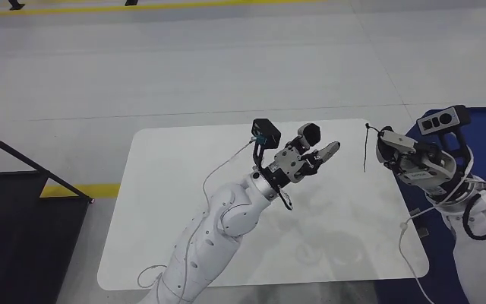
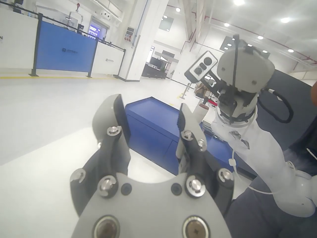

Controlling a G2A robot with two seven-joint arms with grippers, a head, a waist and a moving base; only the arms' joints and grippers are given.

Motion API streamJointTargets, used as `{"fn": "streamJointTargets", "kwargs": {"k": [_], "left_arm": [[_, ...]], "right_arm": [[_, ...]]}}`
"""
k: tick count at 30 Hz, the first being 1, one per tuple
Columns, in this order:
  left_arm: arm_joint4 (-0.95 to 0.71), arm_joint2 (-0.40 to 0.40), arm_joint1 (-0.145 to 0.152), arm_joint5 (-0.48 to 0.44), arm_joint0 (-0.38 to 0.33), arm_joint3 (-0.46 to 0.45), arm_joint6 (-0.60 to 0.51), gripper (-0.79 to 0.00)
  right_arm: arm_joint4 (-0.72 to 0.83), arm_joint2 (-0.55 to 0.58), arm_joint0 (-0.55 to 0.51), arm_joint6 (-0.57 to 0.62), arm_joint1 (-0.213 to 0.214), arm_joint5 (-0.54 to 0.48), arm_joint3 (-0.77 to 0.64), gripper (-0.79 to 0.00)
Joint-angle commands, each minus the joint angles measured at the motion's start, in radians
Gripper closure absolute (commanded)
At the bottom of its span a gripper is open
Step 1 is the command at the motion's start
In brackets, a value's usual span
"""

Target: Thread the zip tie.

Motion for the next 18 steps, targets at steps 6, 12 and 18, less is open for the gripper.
{"fn": "streamJointTargets", "kwargs": {"k": [6,12,18], "left_arm": [[0.074,-0.125,0.035,-0.011,0.090,-0.219,-0.047,-0.785],[0.067,-0.190,0.060,-0.053,0.179,-0.391,-0.149,-0.785],[0.053,-0.193,0.066,-0.077,0.209,-0.428,-0.166,-0.785]], "right_arm": [[0.002,-0.002,-0.012,0.032,0.000,0.050,-0.007,0.000],[0.002,-0.002,-0.012,0.032,0.000,0.050,-0.007,0.000],[0.002,-0.002,-0.012,0.032,0.000,0.050,-0.007,0.000]]}}
